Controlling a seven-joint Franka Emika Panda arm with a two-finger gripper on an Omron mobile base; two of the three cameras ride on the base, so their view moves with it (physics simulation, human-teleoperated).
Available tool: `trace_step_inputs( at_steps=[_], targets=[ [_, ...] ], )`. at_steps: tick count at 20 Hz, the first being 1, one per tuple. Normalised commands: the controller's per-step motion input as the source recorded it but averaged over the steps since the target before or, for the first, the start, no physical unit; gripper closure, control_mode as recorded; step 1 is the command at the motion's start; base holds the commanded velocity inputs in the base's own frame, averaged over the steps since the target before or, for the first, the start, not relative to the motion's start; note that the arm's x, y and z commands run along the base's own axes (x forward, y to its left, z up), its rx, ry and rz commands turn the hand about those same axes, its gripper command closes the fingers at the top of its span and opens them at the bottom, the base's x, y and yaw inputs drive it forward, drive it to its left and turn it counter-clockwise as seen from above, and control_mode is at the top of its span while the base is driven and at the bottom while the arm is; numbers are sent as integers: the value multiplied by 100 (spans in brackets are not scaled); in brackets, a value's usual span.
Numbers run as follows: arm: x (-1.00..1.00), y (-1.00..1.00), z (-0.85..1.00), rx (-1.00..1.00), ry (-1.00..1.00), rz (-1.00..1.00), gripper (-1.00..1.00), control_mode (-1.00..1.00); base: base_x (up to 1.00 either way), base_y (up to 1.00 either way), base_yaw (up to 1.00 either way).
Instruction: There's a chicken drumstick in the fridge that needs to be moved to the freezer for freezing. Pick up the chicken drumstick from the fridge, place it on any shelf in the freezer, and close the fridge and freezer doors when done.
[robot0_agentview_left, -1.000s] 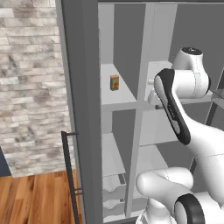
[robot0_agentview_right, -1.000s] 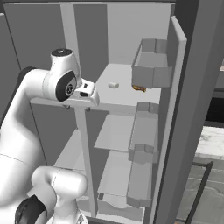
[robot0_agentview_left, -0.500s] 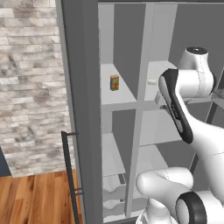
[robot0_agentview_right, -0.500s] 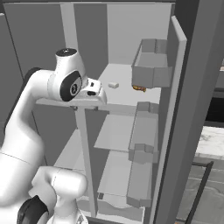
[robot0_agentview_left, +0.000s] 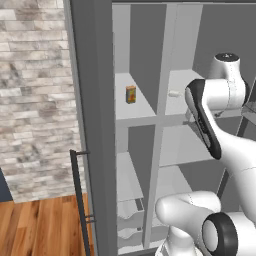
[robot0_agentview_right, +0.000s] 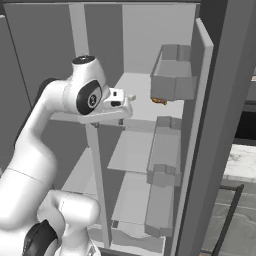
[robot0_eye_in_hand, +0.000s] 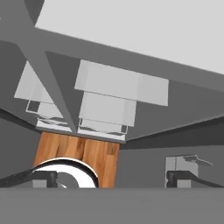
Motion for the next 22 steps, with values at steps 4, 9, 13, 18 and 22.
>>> trace_step_inputs(
  at_steps=[4, 9, 13, 18, 22],
  targets=[
    [7, -48, 8, -2, 5, 14, -100, -100, 0, 0, 0],
    [4, -34, 19, -3, 0, 13, -100, -100, 0, 0, 0],
    [23, -19, 7, 0, 0, 15, -100, -100, 0, 0, 0],
    [33, -6, 0, -1, 0, 15, -100, -100, 0, 0, 0],
    [43, -3, 0, -1, 0, 11, -100, -100, 0, 0, 0]
  ],
)
